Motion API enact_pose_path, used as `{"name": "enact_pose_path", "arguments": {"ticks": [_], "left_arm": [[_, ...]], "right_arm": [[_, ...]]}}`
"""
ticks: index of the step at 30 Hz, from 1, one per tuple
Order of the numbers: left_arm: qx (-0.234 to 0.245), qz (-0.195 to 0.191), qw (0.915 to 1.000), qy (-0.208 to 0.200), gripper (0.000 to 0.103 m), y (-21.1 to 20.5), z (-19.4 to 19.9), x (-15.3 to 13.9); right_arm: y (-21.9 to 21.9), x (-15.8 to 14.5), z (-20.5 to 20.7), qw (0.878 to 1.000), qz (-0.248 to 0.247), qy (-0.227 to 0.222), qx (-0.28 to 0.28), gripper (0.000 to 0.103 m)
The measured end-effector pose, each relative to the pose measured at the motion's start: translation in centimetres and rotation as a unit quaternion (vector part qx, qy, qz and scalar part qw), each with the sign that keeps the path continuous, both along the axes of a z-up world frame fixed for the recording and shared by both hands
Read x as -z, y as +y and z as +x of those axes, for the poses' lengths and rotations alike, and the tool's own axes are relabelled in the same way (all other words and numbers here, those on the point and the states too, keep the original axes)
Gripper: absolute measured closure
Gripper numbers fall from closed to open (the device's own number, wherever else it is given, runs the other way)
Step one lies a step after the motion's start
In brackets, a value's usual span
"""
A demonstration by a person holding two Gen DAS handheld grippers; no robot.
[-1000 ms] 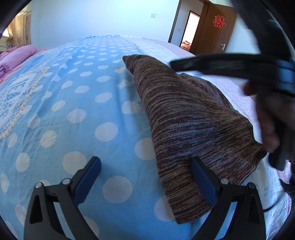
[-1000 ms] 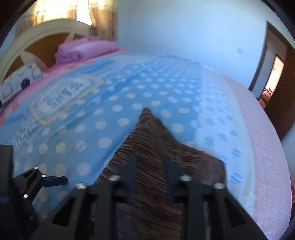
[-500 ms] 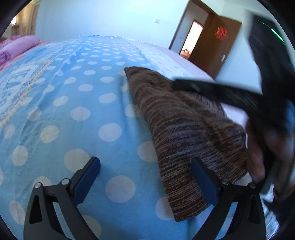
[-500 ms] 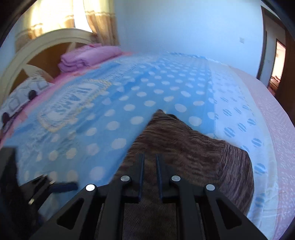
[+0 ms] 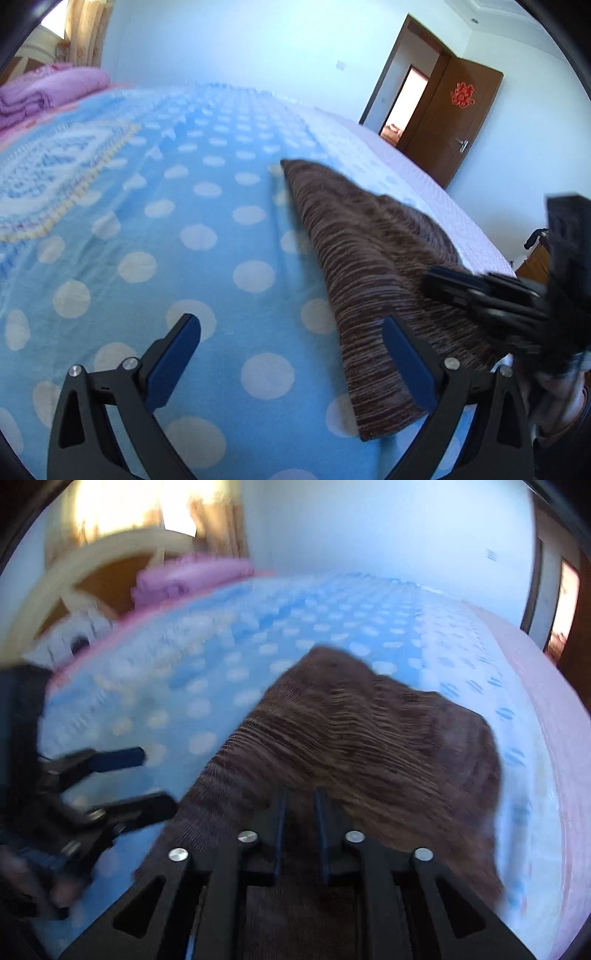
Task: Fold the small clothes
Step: 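Release the fold with the left tool while the right tool presses the sweater, then close the left tool on the sweater edge while the right tool grips beside it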
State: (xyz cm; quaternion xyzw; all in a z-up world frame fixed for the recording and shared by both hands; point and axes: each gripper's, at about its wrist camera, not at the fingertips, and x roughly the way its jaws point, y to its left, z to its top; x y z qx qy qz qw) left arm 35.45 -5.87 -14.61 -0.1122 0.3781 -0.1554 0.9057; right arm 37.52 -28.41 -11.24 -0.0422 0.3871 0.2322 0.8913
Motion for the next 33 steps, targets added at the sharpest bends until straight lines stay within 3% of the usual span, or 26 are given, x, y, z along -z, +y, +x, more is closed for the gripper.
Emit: {"name": "enact_pose_path", "arguments": {"ticks": [1,4,6,12,16,18,19,20,25,33], "left_arm": [[0.006,0.003,1.0,-0.004,0.002,-0.3,-0.2,-0.1],[0.019,0.026,0.9995,0.001,0.002,-1.5,0.1,-0.2],[0.026,0.031,0.9992,0.003,0.002,-2.3,0.8,-0.5],[0.022,0.067,0.9974,0.012,0.002,-4.2,4.0,-0.8],[0.032,0.065,0.9958,0.055,0.0,-4.7,5.1,1.0],[0.035,0.065,0.9956,0.059,0.0,-4.7,5.1,1.2],[0.038,0.063,0.9955,0.06,0.0,-4.6,5.1,1.3],[0.04,0.064,0.9953,0.061,0.0,-4.7,5.0,1.4],[0.049,0.075,0.9944,0.055,0.0,-5.3,4.7,1.6],[0.059,0.081,0.9936,0.053,0.0,-5.7,4.7,1.6]], "right_arm": [[-1.2,-0.2,-1.0,1.0,0.013,0.0,0.005,0.083],[-4.1,2.7,-2.2,0.998,-0.031,0.049,0.04,0.083],[-6.2,3.1,-3.1,0.998,0.008,0.045,0.036,0.083],[-7.9,1.4,-2.8,0.997,0.035,0.033,0.06,0.083],[-9.5,0.2,-0.6,0.993,0.081,0.032,0.074,0.079],[-10.4,-0.1,1.1,0.991,0.094,0.032,0.091,0.067],[-10.9,0.0,2.2,0.989,0.099,0.035,0.103,0.052],[-11.4,0.3,3.4,0.986,0.11,0.043,0.114,0.047],[-13.8,2.6,8.0,0.974,0.14,0.088,0.157,0.047],[-12.7,3.9,11.4,0.976,0.136,0.092,0.141,0.049]]}}
